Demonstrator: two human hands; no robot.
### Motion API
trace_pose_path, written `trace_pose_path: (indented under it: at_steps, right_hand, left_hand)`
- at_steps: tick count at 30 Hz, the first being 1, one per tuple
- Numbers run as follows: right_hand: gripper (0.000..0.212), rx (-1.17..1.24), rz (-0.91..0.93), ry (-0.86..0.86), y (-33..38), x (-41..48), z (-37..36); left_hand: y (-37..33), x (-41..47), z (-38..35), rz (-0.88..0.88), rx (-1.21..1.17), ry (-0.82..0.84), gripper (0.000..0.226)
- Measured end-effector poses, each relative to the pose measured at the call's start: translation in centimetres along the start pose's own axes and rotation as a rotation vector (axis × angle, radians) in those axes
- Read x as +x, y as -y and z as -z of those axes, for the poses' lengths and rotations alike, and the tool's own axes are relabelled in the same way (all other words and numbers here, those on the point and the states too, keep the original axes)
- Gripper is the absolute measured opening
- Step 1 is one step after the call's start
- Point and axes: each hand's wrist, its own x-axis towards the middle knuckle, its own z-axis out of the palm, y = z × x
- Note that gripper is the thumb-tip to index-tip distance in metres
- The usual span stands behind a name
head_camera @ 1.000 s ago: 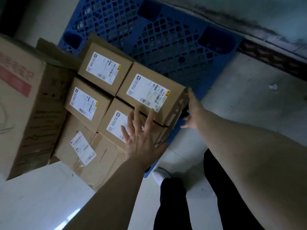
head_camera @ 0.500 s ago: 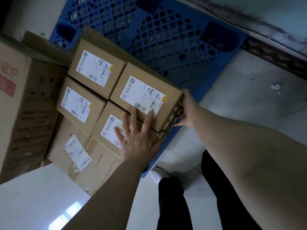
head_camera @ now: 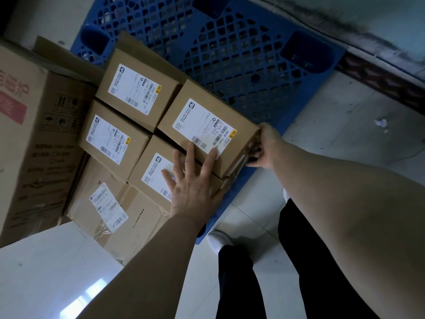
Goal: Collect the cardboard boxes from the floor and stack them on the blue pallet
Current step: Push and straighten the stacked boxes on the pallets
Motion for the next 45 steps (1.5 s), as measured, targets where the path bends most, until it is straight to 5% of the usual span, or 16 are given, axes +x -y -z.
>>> trace_pose_path:
  at_steps: [16,21,24,28,31,36,45]
  right_hand:
    - [0.070,-0.094,0.136,-0.058,1.3,0.7,-2.6]
    - [0.114,-0.134,0.112,-0.047,0.5,9.0,-1.3]
    - [0.123,-0.112,0.088,-0.033,1.0,7.9,-0.5]
    - [0.084,-0.099,0.087,-0.067,2.3,-4.3,0.2]
    - [0.048,-0.150,0.196,-0.101,1.7,-9.5,1.1]
    - [0.036,-0.269,0.213,-0.123,-1.7,-14.2,0.8]
    - [0.020,-0.403,0.486,-0.208,-12.0,-24.3,-3.5]
  left_hand:
    - [-1.1,-0.8,0.3,0.112,-0.093,-0.058,0.089]
    - [-1.5,-0.4,1.0,0.135,-0.098,-0.060,0.090]
    - [-1.6,0.0,1.6,0.150,-0.115,-0.080,0.094]
    - [-1.2,-0.2,2.8,0.147,-0.137,-0.086,0.093]
    - [-1.0,-0.9,4.3,0.059,-0.142,-0.112,0.069]
    - [0.0,-2.2,7.2,0.015,-0.252,-0.090,0.028]
    - [6.8,-11.4,11.1,-0.193,-0.392,-0.004,0.026]
